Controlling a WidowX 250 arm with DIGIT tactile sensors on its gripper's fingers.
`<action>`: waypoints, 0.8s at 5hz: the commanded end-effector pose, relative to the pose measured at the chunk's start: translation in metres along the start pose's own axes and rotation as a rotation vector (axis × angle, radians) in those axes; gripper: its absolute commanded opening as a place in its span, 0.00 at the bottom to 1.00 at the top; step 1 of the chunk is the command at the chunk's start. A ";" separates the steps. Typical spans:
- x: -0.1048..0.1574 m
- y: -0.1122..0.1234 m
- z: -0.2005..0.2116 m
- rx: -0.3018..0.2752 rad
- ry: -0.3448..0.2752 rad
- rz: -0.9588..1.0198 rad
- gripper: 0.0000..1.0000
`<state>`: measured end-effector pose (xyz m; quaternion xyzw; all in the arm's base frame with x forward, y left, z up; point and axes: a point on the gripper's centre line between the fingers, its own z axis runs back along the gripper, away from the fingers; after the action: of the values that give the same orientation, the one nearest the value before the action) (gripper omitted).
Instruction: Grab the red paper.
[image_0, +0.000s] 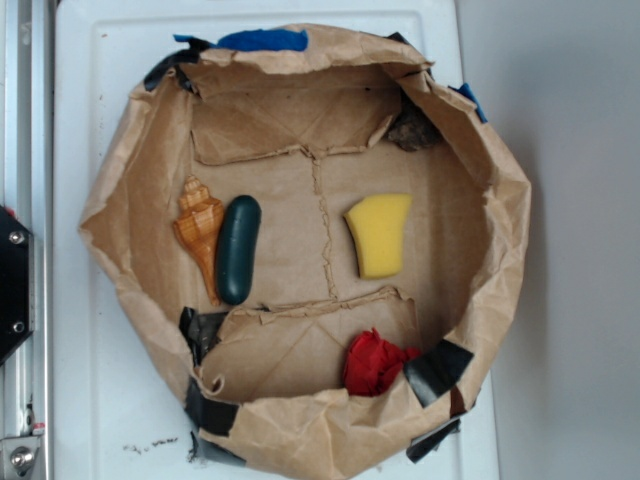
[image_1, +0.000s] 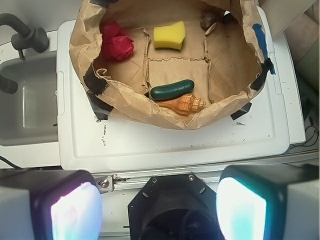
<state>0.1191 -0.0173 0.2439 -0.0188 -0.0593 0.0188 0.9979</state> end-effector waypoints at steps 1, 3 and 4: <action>0.000 0.000 0.000 0.000 0.000 0.000 1.00; 0.064 -0.024 -0.028 0.023 -0.062 -0.001 1.00; 0.084 -0.025 -0.043 0.027 -0.081 -0.078 1.00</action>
<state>0.2040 -0.0411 0.2010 -0.0031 -0.0759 -0.0245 0.9968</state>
